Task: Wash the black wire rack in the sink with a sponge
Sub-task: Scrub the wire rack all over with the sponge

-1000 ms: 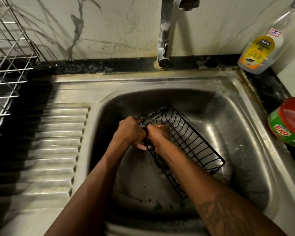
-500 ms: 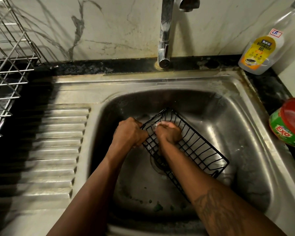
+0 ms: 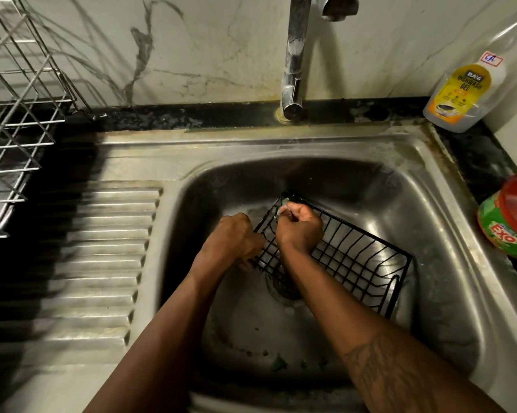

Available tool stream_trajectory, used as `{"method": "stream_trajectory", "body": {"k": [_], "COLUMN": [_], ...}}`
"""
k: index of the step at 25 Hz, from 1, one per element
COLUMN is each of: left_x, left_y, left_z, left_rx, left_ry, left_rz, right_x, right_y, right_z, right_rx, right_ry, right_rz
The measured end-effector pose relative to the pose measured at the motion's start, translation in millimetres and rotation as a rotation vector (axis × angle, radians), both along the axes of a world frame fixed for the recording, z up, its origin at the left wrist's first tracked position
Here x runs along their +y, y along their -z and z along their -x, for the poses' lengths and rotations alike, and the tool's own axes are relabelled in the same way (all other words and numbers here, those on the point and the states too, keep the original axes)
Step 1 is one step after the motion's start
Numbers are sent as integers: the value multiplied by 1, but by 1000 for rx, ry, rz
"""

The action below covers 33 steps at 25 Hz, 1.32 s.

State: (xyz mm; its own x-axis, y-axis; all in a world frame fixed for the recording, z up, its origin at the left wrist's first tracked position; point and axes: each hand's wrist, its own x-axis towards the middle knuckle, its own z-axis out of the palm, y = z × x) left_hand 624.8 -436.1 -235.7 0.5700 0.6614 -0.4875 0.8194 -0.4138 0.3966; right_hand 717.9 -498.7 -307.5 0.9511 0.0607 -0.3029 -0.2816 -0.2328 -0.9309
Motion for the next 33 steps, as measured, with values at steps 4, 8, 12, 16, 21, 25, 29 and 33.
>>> {"method": "stream_trajectory", "body": {"k": [4,8,12,16,21,25,29,33], "left_x": [4,8,5,5,12,11,8,8], "left_y": [-7,-14,-17,-9,1,-2,-11,-1], "left_z": [-2,-4,-6,-10,-13,-13,-10,-9], "left_rx": [-55,-153,-115,-101,-121,-94,-48,-151], "left_ry": [-68,-118,-103,-204,-312,-307,-295,-324], "left_rz": [-87,-68,163,351,386,425,423,463], "right_x": [5,8,11,-4,-27,-14,-11,-36], "right_y": [8,-10,-21,-18,-27,-30,-38,-46], "right_z": [4,11,7,2,-23,-2,7,-20], "right_rx": [83,-122,-384,-878,-862,-882,-857,-832], "right_ry": [-351,-418,-518,-566,-509,-782,-905,-735], "right_rz": [1,-155,-152,161,291,232,302,663]}}
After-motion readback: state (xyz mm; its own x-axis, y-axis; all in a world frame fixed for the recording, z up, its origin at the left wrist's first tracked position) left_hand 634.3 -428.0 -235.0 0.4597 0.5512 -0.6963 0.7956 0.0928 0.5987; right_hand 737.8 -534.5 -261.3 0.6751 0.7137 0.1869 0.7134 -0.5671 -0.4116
